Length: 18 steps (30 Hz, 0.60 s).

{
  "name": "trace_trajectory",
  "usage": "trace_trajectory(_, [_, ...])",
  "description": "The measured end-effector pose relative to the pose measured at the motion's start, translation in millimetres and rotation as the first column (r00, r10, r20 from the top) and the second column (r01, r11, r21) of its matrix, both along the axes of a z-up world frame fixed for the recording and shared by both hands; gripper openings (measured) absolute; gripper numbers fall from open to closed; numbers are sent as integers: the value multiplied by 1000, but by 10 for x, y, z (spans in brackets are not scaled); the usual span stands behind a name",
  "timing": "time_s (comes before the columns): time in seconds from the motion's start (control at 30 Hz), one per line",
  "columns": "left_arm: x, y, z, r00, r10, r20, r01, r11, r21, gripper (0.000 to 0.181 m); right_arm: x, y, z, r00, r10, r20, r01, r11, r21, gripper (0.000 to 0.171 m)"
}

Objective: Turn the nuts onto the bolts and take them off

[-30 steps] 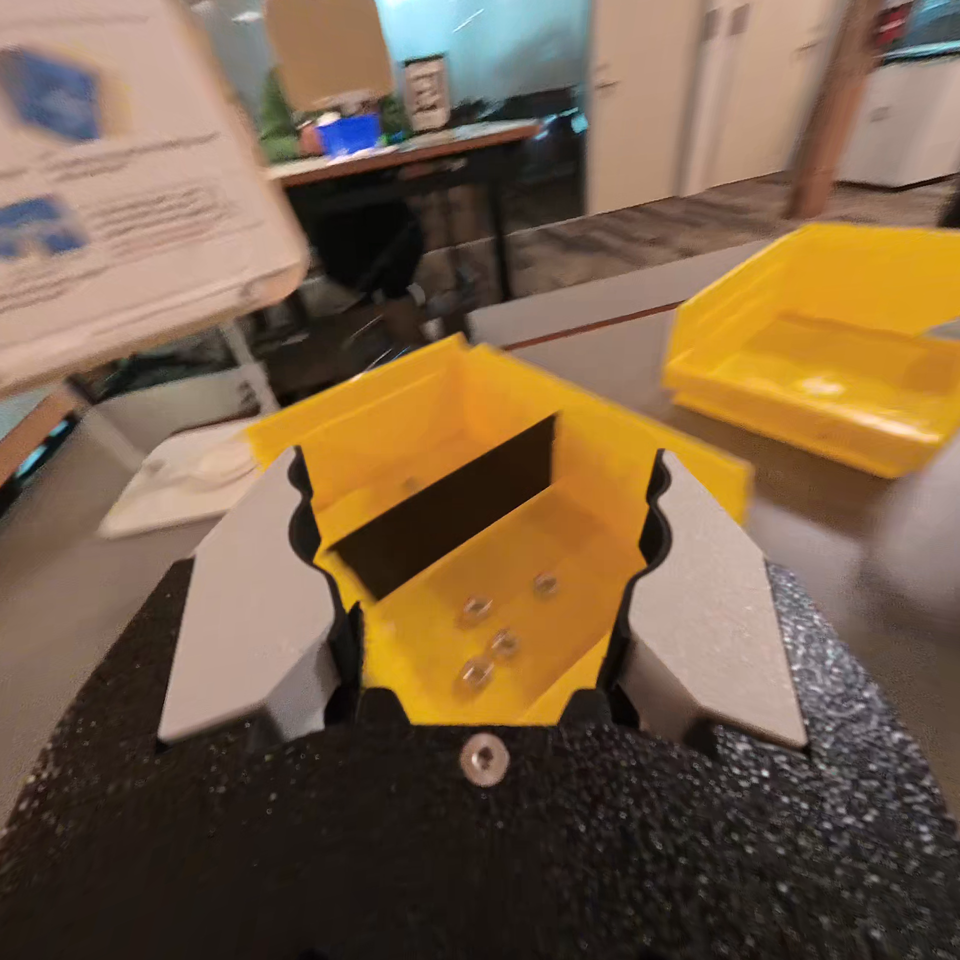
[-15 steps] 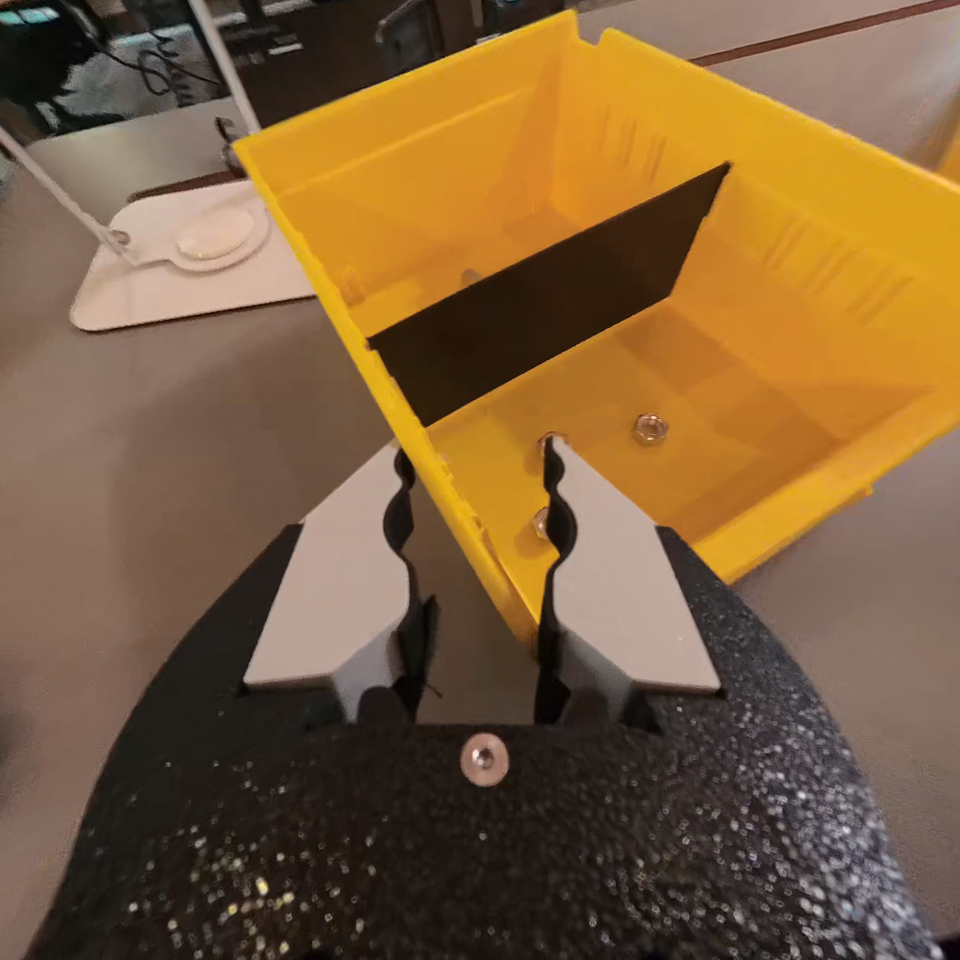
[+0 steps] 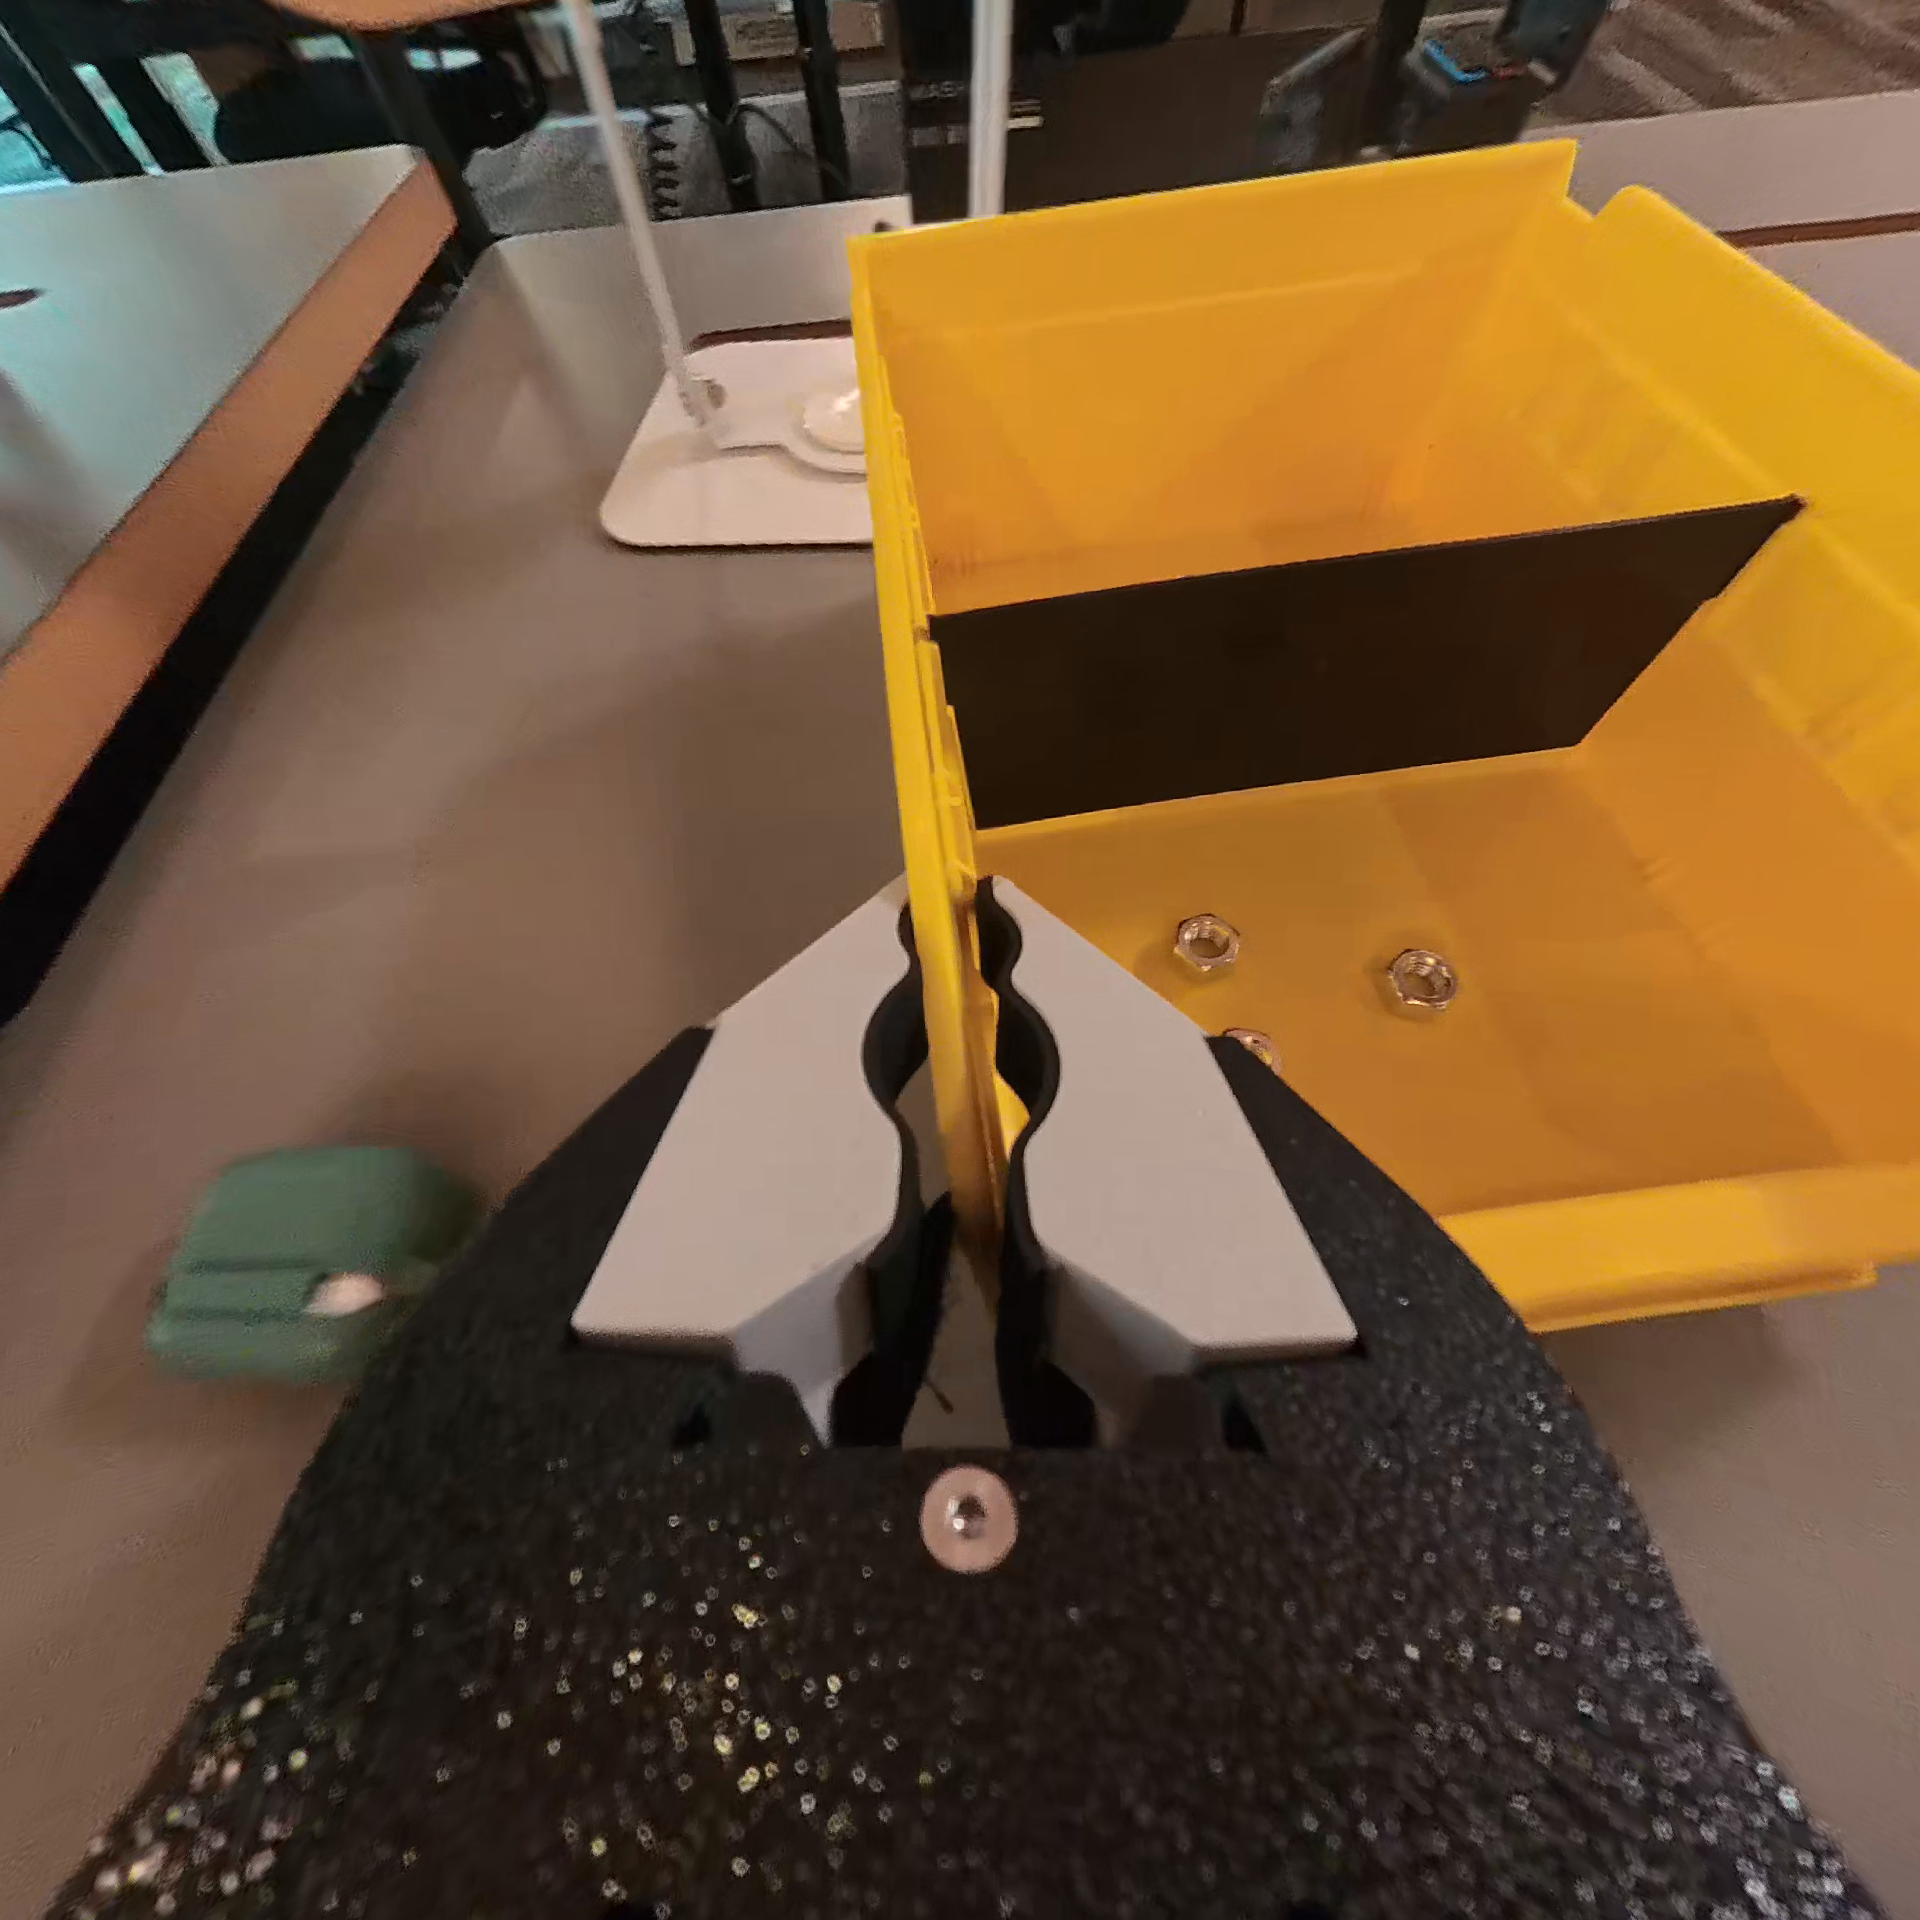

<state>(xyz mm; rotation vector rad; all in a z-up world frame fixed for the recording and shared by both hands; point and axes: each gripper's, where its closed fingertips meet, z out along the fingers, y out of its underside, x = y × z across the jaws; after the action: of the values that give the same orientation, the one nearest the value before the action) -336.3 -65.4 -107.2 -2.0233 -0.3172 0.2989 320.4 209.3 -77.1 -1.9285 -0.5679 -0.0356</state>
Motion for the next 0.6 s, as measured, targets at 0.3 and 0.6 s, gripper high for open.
trace_trajectory(0.3, [-358, -262, 546, 1000, 15, 3, -15, 983, 185, 52, -317, -395, 1291, 983, 149, -111, -85, 892, 444, 50])
trace_trajectory(0.6, [140, 1127, 650, 958, -267, 100, 281, 946, -162, 43, -3393, -489, 927, 635, 741, -218, -435, 576, 692, 32])
